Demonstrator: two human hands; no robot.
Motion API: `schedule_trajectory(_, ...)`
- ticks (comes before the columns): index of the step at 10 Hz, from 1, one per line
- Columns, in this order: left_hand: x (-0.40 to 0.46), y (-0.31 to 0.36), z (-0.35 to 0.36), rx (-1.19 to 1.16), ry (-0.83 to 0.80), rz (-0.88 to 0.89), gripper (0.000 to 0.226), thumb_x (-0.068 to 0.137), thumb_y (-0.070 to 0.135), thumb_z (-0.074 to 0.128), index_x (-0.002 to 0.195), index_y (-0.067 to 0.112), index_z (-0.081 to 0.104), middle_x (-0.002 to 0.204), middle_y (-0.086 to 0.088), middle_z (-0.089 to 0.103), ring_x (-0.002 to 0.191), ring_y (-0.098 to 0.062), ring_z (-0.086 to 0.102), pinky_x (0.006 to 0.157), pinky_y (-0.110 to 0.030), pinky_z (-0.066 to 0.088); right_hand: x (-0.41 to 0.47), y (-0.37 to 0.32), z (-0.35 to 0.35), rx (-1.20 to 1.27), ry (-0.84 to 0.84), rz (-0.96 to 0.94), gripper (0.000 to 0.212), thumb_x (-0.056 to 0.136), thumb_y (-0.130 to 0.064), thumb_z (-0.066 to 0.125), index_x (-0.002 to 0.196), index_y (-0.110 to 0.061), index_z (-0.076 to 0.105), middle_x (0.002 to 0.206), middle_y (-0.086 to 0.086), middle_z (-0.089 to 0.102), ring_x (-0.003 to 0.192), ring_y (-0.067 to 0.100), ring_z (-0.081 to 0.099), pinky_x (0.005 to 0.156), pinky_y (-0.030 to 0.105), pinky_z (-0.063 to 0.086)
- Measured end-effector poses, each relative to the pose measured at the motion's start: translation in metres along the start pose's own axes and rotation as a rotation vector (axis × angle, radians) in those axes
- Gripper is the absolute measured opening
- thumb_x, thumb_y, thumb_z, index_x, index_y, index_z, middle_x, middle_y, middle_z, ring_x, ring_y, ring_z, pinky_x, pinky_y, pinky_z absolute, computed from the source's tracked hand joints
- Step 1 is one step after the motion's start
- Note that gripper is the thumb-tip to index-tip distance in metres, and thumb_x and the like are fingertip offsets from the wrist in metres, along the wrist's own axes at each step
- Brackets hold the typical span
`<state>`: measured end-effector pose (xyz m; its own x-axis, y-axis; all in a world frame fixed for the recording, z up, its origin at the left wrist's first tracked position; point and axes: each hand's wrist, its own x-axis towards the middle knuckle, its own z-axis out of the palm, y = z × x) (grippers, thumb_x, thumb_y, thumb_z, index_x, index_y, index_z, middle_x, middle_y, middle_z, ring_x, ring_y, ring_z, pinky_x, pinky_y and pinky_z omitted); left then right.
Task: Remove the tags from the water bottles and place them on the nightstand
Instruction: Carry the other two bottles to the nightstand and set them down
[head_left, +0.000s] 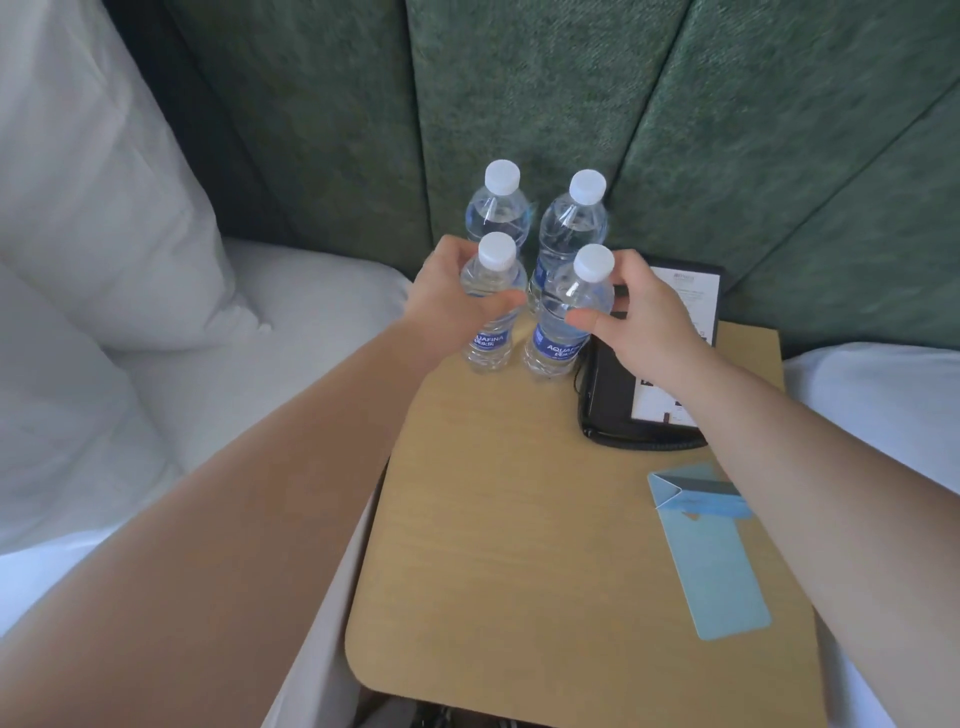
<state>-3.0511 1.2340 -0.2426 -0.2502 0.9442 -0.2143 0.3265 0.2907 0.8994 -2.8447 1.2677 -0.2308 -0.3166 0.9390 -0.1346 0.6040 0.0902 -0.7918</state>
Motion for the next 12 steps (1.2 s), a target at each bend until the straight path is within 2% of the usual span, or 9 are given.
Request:
schedule_trajectory(1,0.001,0.001,0.002,0.011,0.006,0.005,0.051,0.072,0.033,0.082,0.108,0.03,0.047,0.104,0.02,0.052,0.1,-0.007,0.055,0.075,-0.018,0.041,0.012,-0.003,-0.001,-0.018,-0.002,0.017,0.045,0.083,-0.027,0.072,0.119,-0.024,0.046,0.115,-0.011,0.057,0.103,0.017,0.058,0.08,0.029,0.041)
schedule_trajectory(2,0.001,0.0,0.003,0.031,0.021,0.023,0.05,0.072,0.033,0.082,0.108,0.028,0.048,0.105,0.018,0.053,0.101,-0.008,0.054,0.079,-0.022,0.04,0.018,-0.006,-0.002,-0.023,-0.016,0.033,0.048,0.082,-0.027,0.073,0.122,-0.022,0.046,0.116,-0.009,0.057,0.104,0.018,0.057,0.083,0.03,0.041)
schedule_trajectory(3,0.001,0.001,0.001,0.049,0.016,0.025,0.051,0.072,0.034,0.082,0.112,0.025,0.051,0.114,0.012,0.057,0.104,-0.011,0.056,0.085,-0.028,0.045,0.019,-0.006,-0.004,-0.03,-0.024,0.039,0.05,0.082,-0.028,0.073,0.124,-0.023,0.046,0.116,-0.009,0.056,0.104,0.017,0.056,0.083,0.03,0.04)
schedule_trajectory(4,0.0,0.002,-0.001,0.036,0.011,0.026,0.05,0.071,0.032,0.084,0.111,0.026,0.055,0.113,0.011,0.06,0.104,-0.014,0.06,0.092,-0.035,0.05,0.016,-0.006,-0.004,-0.062,-0.027,0.031,0.049,0.083,-0.028,0.072,0.123,-0.023,0.046,0.113,-0.011,0.056,0.104,0.017,0.056,0.082,0.029,0.039)
schedule_trajectory(6,0.0,0.003,0.0,0.011,0.021,0.024,0.047,0.07,0.03,0.084,0.108,0.029,0.056,0.108,0.013,0.063,0.101,-0.013,0.062,0.09,-0.037,0.052,0.011,-0.009,0.0,-0.095,-0.012,0.039,0.053,0.085,-0.028,0.07,0.13,-0.019,0.044,0.129,0.0,0.057,0.114,0.023,0.055,0.095,0.041,0.044)
schedule_trajectory(9,0.002,0.001,0.002,0.003,0.036,0.042,0.046,0.073,0.03,0.082,0.109,0.03,0.054,0.108,0.012,0.063,0.102,-0.014,0.062,0.091,-0.039,0.052,0.005,-0.012,0.005,-0.068,0.025,0.087,0.057,0.087,-0.029,0.068,0.135,-0.019,0.04,0.128,0.001,0.058,0.114,0.023,0.055,0.095,0.04,0.045)
schedule_trajectory(10,0.0,0.002,0.007,-0.005,0.067,0.025,0.052,0.075,0.03,0.08,0.12,0.028,0.054,0.111,0.01,0.063,0.105,-0.015,0.061,0.091,-0.036,0.051,0.001,-0.012,0.006,-0.04,0.029,0.103,0.059,0.087,-0.031,0.066,0.138,-0.023,0.038,0.13,-0.002,0.058,0.118,0.02,0.054,0.097,0.039,0.044)
schedule_trajectory(11,-0.006,0.0,0.013,0.002,0.075,0.026,0.07,0.077,0.037,0.077,0.138,0.027,0.045,0.126,0.008,0.06,0.118,-0.014,0.056,0.093,-0.028,0.045,-0.008,-0.013,0.009,0.015,0.043,0.081,0.063,0.087,-0.032,0.066,0.142,-0.028,0.036,0.133,-0.008,0.056,0.123,0.013,0.051,0.095,0.028,0.039)
schedule_trajectory(12,-0.02,-0.001,0.012,0.057,0.05,-0.031,0.101,0.076,0.052,0.074,0.153,0.026,0.016,0.155,0.006,0.034,0.139,-0.013,0.035,0.092,-0.021,0.032,-0.021,-0.014,0.009,0.016,0.097,0.097,0.076,0.088,-0.04,0.064,0.15,-0.023,0.024,0.151,-0.005,0.039,0.137,0.013,0.036,0.107,0.028,0.031)
